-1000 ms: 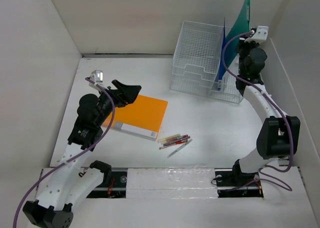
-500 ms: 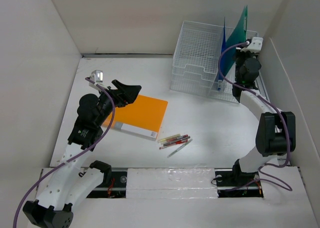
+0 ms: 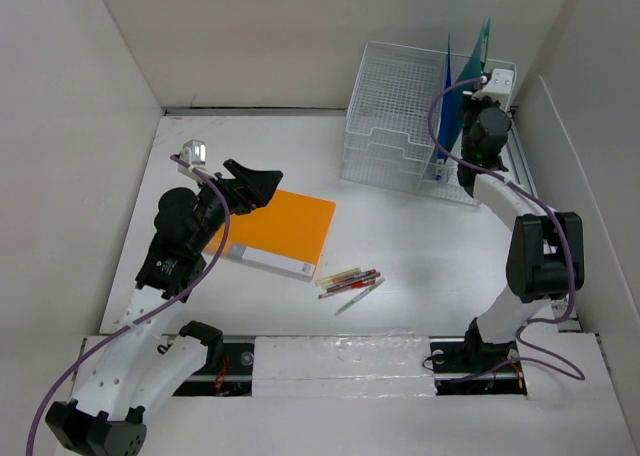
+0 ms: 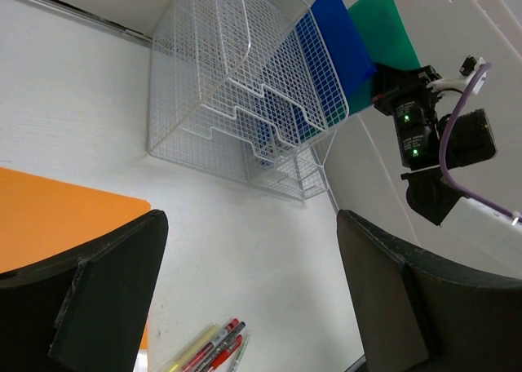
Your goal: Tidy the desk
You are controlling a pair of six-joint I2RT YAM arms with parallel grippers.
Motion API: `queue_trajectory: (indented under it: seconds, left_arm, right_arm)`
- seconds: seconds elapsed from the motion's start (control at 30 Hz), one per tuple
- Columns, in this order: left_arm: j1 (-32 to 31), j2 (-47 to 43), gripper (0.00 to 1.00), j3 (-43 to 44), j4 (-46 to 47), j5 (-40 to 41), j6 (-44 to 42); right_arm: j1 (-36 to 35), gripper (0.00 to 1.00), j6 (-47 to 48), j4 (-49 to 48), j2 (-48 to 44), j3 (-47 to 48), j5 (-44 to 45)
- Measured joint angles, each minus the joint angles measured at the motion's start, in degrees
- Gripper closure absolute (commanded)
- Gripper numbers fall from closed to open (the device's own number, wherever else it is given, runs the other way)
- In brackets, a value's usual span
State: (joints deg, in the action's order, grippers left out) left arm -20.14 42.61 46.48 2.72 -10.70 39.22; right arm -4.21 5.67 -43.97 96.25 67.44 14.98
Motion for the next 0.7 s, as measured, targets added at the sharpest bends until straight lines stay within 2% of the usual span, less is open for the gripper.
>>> queue_trajectory:
  seconds: [0.1,0.13,0.3,0.33,0.43,0.6,0.7]
  left_arm:
    - [0.0,0.0,0.19,0.0,0.0,0.0,0.0]
    - [0.0,0.0,0.19,0.0,0.0,0.0,0.0]
    - [0.0,0.0,0.19,0.0,-0.1,0.0,0.0]
    - [0.0,0.0,0.19,0.0,-0.2,0.0,0.0]
    - [0.0,0.0,0.22,0.0,-0.8,0.3,-0.1]
    - [0.0,-0.2,0.24,2.5,-4.8,2.0,-0.9]
    - [0.0,-1.3,0.26,6.1,-7.4,4.1,-1.6]
  right_arm:
    - [-0.1,0.74,-1.3,-0.6,-0.1,-1.4,0.6]
    - [-0.1,0.61,-2.6,-0.6,-0.2,-2.5,1.0]
    - [-1.6,0.30,-6.5,2.9,-0.3,-5.8,3.8]
    - [-1.6,0.19,-7.2,3.8,-0.5,-5.8,4.3]
    - [-2.6,0.04,-8.6,8.3,-2.6,-5.8,6.6]
    - [-7.2,0.01,-9.0,17.0,-11.0,-5.4,10.4]
    - [-13.8,0.12,-8.7,21.7,-17.4,-3.8,10.8]
